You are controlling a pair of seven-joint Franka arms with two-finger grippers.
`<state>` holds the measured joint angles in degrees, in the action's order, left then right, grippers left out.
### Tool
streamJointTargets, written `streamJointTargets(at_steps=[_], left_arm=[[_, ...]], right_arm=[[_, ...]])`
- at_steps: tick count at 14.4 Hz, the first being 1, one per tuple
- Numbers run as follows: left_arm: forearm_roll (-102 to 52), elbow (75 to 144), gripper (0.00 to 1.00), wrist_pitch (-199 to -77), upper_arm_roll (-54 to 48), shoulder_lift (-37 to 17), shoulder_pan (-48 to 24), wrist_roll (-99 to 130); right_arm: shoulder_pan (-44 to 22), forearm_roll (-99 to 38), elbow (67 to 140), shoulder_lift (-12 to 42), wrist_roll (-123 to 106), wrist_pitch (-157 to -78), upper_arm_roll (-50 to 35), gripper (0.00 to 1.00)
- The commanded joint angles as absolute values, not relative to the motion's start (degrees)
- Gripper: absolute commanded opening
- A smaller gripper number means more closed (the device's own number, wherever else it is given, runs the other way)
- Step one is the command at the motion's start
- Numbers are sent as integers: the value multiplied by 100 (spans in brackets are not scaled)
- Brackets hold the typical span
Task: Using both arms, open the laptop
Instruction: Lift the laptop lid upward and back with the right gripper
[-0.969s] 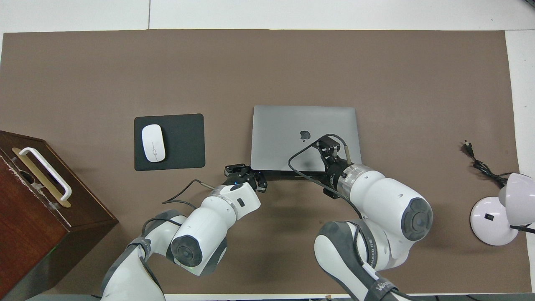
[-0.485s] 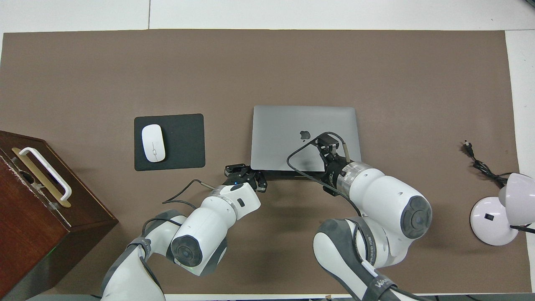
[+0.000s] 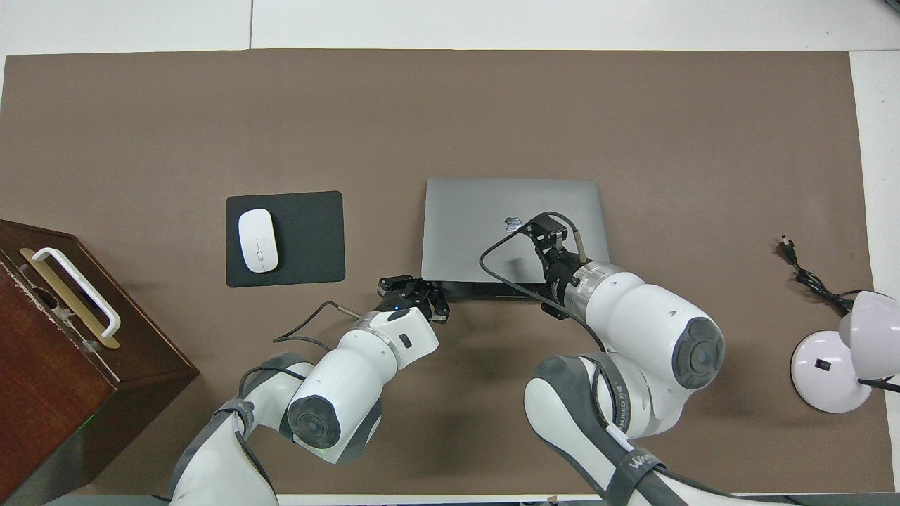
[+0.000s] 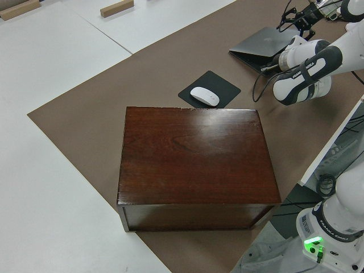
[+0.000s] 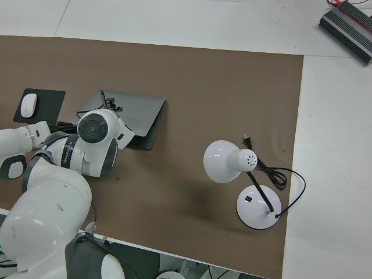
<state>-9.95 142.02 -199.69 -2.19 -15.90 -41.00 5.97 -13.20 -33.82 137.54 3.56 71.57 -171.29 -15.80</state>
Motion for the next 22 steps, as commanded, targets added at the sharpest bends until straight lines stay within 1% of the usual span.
streamJointTargets(at_steps=[1,6,13,22], left_arm=[[-1020,14089,0,-20083,-193,-1819,-4104,483],[-1020,14080,0,-20083,-193,-1837,-4113,483],[-1019,14080,0,-20083,-193,-1837,-4122,483],[-1011,14071,0,-20083,-193,-1846,-4122,483]], right_arm=[[-1195,-3524,13413,580,6864,-17288,-1652,100],[-1125,-3524,13017,650,6882,-17236,-1635,100],[-993,-3516,12692,685,6821,-17200,-1617,100],[-773,-3507,12015,1010,6451,-17200,-1608,100]])
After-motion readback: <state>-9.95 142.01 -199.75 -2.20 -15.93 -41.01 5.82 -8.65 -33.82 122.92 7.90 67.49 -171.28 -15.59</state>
